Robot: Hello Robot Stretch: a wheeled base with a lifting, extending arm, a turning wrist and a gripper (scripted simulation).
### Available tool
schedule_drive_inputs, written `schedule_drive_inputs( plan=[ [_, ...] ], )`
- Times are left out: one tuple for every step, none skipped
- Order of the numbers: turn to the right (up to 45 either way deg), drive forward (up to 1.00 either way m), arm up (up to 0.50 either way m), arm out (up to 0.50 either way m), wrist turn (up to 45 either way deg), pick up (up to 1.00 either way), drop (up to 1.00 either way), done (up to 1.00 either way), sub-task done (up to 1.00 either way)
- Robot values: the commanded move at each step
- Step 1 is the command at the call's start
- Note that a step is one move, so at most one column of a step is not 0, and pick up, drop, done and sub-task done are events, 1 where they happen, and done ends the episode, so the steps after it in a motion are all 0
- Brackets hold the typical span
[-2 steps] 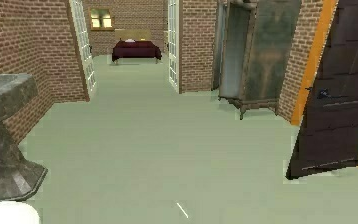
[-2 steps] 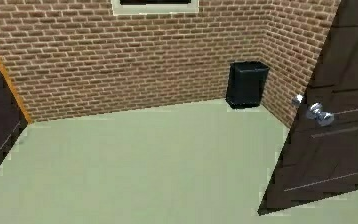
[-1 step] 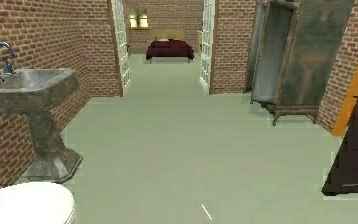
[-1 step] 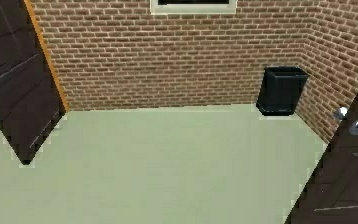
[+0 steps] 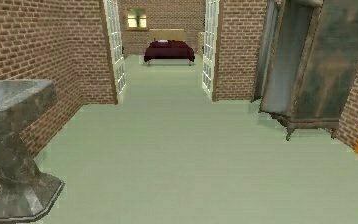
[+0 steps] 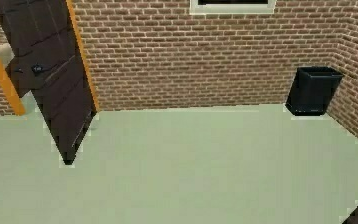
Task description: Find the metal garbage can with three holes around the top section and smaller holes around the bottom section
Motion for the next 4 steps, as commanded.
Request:
schedule_drive_inputs(
  plan=[
    [-6.0, 0.00, 0.00, 0.00, 0.0, 0.00, 0.00, 0.00, 0.00],
    [0.0, 1.00, 0.00, 0.00, 0.0, 0.00, 0.00, 0.00, 0.00],
    [0.0, 1.00, 0.00, 0.00, 0.0, 0.00, 0.00, 0.00, 0.00],
    [0.0, 1.00, 0.00, 0.00, 0.0, 0.00, 0.00, 0.00, 0.00]
  ],
)
